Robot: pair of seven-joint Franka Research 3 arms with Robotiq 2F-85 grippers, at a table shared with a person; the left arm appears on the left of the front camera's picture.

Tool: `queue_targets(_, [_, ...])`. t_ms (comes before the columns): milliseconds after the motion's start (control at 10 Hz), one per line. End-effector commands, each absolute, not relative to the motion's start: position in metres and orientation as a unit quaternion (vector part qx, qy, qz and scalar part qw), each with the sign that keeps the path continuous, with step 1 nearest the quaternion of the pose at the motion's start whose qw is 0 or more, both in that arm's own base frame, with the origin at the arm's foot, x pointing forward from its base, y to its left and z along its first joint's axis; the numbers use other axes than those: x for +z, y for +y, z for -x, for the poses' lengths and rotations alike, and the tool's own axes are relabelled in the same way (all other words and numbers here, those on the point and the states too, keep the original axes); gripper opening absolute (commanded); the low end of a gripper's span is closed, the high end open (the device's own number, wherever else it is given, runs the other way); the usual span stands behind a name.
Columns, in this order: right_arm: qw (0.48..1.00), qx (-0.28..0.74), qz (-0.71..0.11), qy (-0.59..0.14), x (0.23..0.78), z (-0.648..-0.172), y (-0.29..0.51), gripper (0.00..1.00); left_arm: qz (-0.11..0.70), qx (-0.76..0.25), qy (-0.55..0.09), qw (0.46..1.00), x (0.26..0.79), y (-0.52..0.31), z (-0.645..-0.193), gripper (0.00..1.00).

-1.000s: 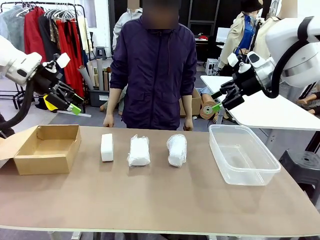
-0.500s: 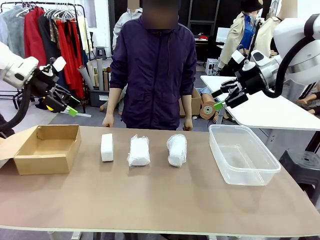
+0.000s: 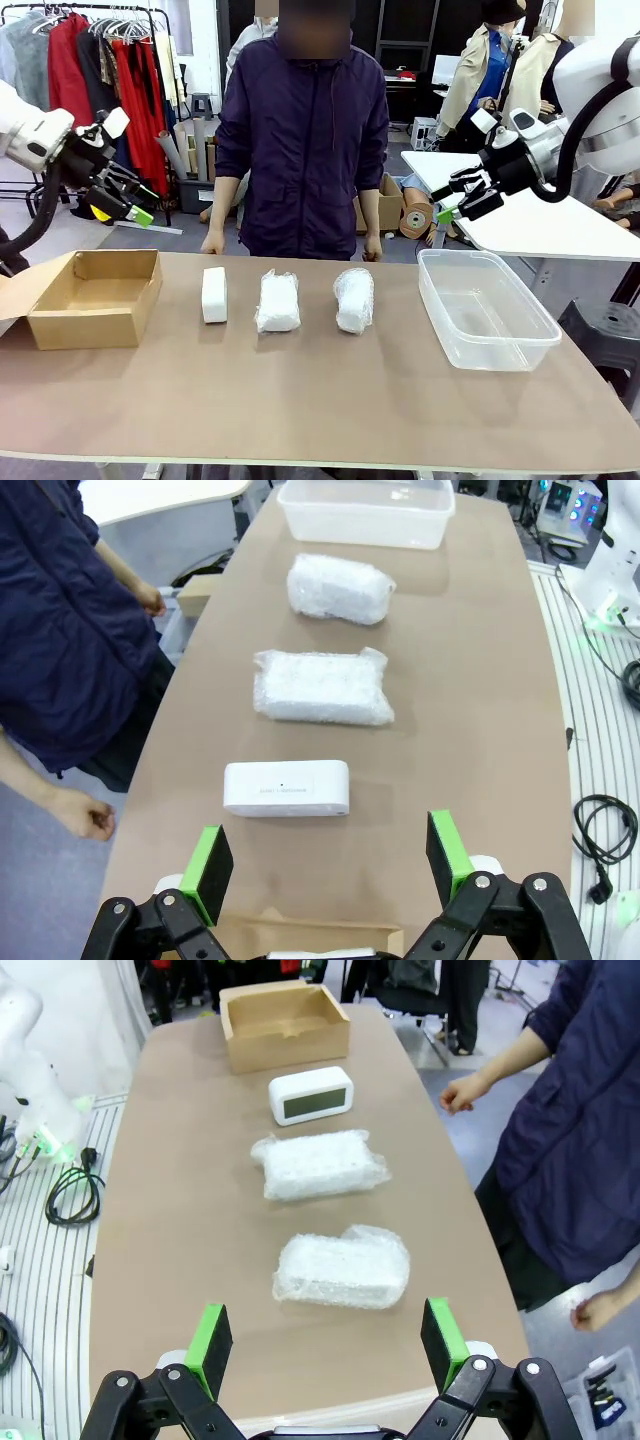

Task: Separate and place wrapped and unwrapped clocks.
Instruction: Pick up the Digital clock indicated by the person.

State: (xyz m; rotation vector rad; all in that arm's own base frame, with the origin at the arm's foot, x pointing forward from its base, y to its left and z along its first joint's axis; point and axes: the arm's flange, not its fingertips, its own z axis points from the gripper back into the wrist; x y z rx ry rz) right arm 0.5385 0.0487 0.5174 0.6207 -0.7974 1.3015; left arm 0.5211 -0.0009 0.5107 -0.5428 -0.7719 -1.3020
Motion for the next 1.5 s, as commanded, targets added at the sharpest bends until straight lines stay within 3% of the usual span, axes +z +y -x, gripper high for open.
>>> queue_targets(0, [0.671, 0.582, -0.286, -0.360, 0.5218, -0.5437, 0.0442, 1.00, 0.253, -0.588, -0.351, 0.683, 0.5142, 0.0005, -0.5280, 1.00])
queue_targets(1400, [0.681, 0.577, -0.279, -0.354, 0.5154, -0.5391, 0.0439, 1.00, 0.246, -0.587, -0.345, 0.690, 0.5137, -0.0023, -0.5256, 1.00])
